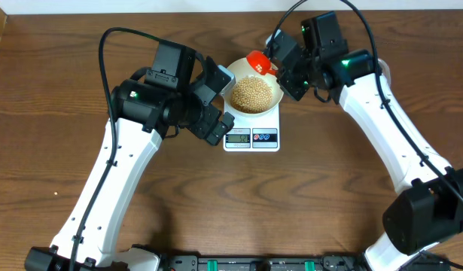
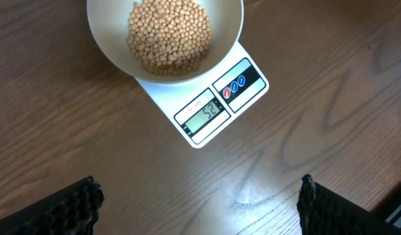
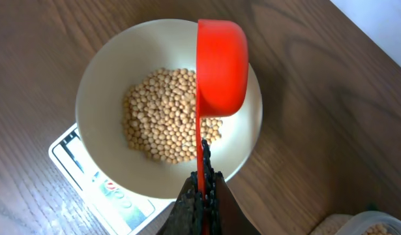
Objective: Scoop item into bowl and weigh 50g on scale
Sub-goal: 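Move the empty red scoop right to the soybean tub, then lower the red scoop into the tub and scoop soybeans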
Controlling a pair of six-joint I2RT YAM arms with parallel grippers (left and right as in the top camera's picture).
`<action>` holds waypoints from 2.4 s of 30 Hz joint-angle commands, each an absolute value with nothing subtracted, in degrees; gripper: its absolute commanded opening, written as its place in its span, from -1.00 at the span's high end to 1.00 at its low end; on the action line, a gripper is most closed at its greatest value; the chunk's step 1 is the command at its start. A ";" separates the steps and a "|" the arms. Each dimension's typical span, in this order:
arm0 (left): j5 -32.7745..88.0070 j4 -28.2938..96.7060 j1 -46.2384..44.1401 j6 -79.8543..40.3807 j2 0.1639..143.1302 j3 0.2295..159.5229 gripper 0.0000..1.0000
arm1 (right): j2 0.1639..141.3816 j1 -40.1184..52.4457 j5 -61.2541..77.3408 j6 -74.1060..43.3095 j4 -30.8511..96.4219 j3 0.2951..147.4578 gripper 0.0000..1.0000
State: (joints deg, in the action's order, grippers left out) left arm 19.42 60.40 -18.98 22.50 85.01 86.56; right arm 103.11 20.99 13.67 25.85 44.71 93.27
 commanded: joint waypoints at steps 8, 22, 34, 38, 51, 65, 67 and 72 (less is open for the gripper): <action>19.92 60.58 -19.05 22.41 85.41 87.55 -0.96 | 101.78 21.50 14.04 26.96 44.47 94.78 0.98; 19.92 60.58 -19.05 22.41 85.41 87.55 -0.95 | 101.25 24.12 6.28 30.57 44.34 94.83 0.98; 19.92 60.58 -19.05 22.41 85.41 87.55 -0.96 | 98.52 22.31 7.14 26.76 40.95 94.83 0.99; 19.92 60.60 -19.05 22.41 85.41 87.55 -0.96 | 96.23 19.94 10.11 24.93 40.58 94.83 0.98; 19.92 60.58 -19.05 22.41 85.41 87.55 -0.96 | 92.25 7.16 21.78 18.17 45.56 94.83 0.98; 19.92 60.58 -19.05 22.41 85.41 87.55 -0.96 | 92.25 -0.75 21.76 18.22 48.05 94.83 0.98; 19.92 60.58 -19.05 22.41 85.41 87.55 -0.96 | 92.25 -1.56 21.78 18.22 48.05 94.83 0.98; 19.92 60.58 -19.05 22.41 85.41 87.55 -0.96 | 92.25 -3.29 21.78 18.22 48.27 94.83 0.98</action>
State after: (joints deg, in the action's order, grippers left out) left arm 19.40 60.40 -18.98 22.50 85.01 86.56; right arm 93.12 -2.11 21.04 18.98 48.03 93.67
